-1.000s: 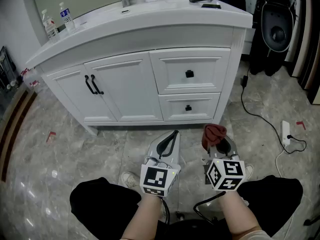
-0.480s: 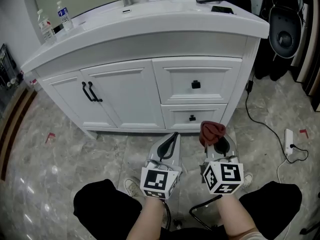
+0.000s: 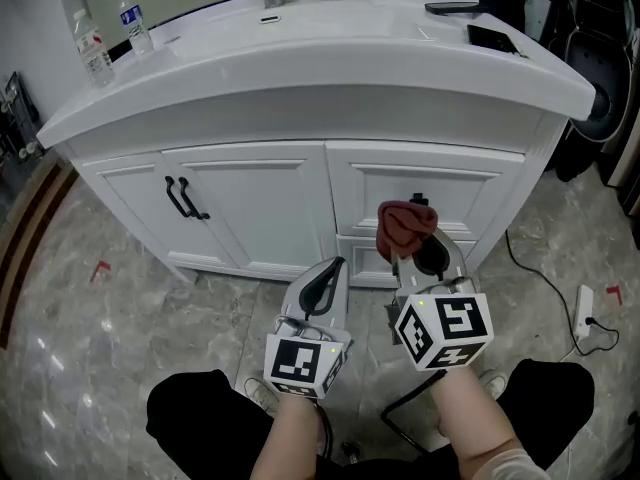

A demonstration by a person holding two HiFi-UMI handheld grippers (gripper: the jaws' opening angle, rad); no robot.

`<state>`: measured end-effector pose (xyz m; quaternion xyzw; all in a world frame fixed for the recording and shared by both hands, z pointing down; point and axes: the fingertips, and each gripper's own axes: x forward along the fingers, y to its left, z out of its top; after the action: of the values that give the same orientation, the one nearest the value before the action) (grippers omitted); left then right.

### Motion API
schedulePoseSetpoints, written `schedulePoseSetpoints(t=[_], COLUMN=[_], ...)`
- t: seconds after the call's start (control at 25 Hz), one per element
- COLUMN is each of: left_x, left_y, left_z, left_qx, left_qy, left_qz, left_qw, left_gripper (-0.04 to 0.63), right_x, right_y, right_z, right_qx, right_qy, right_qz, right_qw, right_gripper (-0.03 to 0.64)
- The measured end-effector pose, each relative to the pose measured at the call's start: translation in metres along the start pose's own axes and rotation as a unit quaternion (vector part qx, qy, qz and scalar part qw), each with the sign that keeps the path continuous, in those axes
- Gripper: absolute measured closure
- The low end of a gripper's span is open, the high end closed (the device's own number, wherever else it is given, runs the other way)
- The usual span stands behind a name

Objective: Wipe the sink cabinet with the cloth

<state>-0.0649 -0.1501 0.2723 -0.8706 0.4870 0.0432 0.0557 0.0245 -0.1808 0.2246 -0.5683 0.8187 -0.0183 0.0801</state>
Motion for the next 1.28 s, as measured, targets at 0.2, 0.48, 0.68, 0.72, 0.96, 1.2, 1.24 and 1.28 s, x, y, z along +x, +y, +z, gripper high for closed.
schedulePoseSetpoints(t=[0.2,0.48,0.68,0.72,0.96,1.2,1.24,1.28], left_x=[0.009,0.013,0.014,0.014,0.018,0.025,0.027,0.028], left_y=[0.021,0.036,0.031,0.029,0.007,-0.014,-0.017,-0.019], left_z=[0.013,0.014,0.014,0.017,0.028,0.023,0.022,0.022], left_qx=[0.017,0.023,0.017,0.018,0.023,0.026,0.024,0.022], left_qy=[-0.011,-0.009,-0.016,-0.019,-0.026,-0.021,-0.02,-0.02], left_qz=[0.009,0.015,0.003,0.001,-0.02,-0.037,-0.039,-0.04], left_qw=[0.9998,0.9996,0.9997,0.9997,0.9992,0.9988,0.9987,0.9988], left_gripper=[0.595,0.595,0.595,0.594,0.595,0.595,0.595,0.595], right_x=[0.037,0.081,0.078,0.076,0.056,0.033,0.029,0.025], right_y=[0.027,0.061,0.049,0.045,0.008,-0.033,-0.039,-0.046], right_z=[0.017,0.024,0.023,0.023,0.03,0.039,0.04,0.042], right_qx=[-0.011,0.001,0.005,0.006,-0.002,0.0,0.001,0.002], right_qy=[0.001,0.023,0.023,0.024,0.022,0.015,0.014,0.012], right_qz=[0.045,0.092,0.084,0.081,0.052,0.017,0.011,0.005], right_qw=[0.999,0.995,0.996,0.996,0.998,1.0,1.0,1.0], right_gripper=[0.535,0.535,0.534,0.534,0.534,0.532,0.532,0.532])
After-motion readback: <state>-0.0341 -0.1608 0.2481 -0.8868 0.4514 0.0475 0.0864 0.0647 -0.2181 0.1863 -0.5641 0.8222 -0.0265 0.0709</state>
